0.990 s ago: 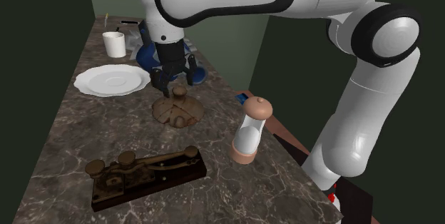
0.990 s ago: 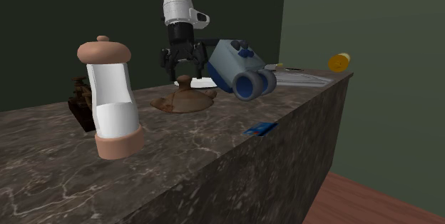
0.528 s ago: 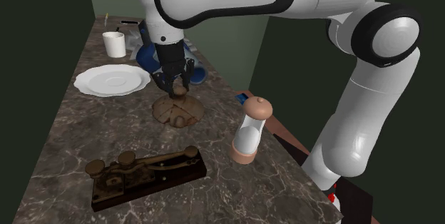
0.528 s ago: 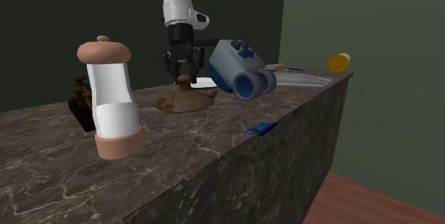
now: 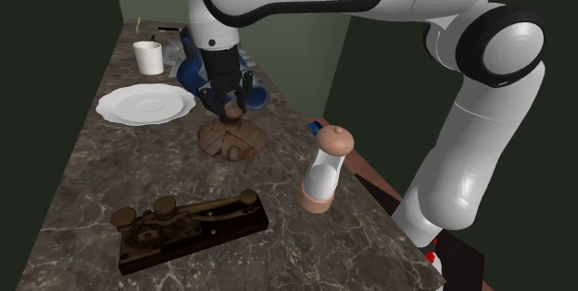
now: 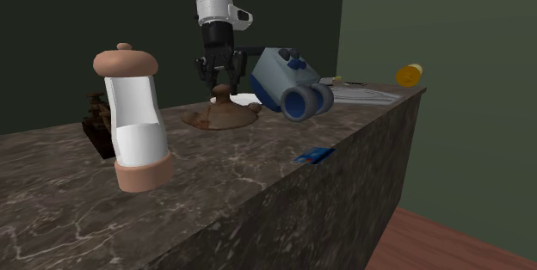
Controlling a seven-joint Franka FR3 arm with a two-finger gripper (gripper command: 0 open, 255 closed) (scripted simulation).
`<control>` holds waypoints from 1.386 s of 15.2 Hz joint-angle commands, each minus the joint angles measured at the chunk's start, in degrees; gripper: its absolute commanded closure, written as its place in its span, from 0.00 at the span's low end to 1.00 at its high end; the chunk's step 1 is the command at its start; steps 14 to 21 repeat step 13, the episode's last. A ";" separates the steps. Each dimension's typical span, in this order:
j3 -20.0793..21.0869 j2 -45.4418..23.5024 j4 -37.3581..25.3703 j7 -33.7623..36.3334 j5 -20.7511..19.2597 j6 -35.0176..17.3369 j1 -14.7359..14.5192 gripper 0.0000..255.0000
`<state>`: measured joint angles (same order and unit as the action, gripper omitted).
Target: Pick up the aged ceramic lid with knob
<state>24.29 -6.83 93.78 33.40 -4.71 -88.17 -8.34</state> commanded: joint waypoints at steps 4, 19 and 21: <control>0.11 -0.38 -4.36 -0.02 -0.13 4.00 -0.20 1.00; 0.31 -1.69 -11.53 0.10 -0.65 9.99 -0.69 1.00; 0.31 -1.69 -11.53 0.10 -0.65 9.99 -0.69 1.00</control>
